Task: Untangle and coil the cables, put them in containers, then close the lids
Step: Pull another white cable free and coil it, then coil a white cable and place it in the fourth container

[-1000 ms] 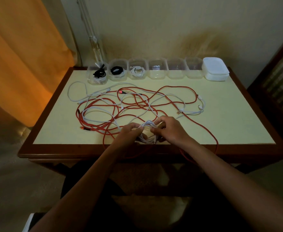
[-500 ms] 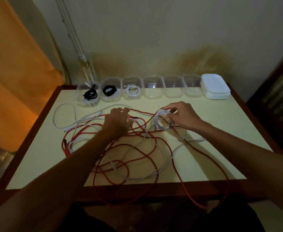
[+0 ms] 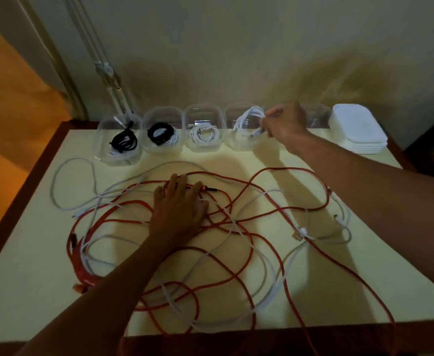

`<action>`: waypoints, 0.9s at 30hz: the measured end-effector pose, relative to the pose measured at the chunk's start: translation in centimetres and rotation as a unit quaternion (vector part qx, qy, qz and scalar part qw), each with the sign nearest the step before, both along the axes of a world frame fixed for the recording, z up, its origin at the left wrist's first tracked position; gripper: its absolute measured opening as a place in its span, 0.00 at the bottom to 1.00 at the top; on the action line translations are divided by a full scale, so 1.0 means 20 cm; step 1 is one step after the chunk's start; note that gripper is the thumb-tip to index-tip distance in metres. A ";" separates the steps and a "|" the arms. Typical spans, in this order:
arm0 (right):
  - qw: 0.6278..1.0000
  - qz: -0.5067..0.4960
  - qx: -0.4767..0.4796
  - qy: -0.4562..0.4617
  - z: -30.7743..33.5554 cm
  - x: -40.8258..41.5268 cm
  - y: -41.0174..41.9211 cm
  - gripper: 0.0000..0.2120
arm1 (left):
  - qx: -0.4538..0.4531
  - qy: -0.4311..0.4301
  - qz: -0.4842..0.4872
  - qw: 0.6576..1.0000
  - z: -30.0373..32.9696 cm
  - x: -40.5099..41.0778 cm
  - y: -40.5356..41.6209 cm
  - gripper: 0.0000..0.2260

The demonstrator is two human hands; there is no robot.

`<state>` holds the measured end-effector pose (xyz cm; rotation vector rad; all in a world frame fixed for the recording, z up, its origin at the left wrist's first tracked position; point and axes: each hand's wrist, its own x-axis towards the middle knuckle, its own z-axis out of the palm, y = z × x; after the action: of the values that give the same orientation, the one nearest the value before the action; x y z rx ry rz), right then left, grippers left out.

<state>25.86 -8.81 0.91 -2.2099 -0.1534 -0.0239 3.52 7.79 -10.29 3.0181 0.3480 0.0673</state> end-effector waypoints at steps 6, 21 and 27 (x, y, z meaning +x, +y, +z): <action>0.998 -0.047 -0.017 0.042 -0.17 0.21 0.18 0.05 | -0.017 -0.020 0.009 1.000 -0.01 0.00 0.02 0.30; 0.918 0.371 -0.072 -0.121 -0.36 -0.76 -0.13 0.11 | -0.006 -0.048 0.032 0.998 0.01 -0.04 0.01 0.23; 0.942 0.325 -0.081 -0.011 -0.40 -0.91 -0.21 0.26 | -0.017 -0.046 -0.049 0.998 0.14 -0.01 -0.02 0.18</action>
<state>7.65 -13.08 -7.01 -2.2185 -0.9156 0.3398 3.38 7.49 -7.56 2.9796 0.1906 0.1898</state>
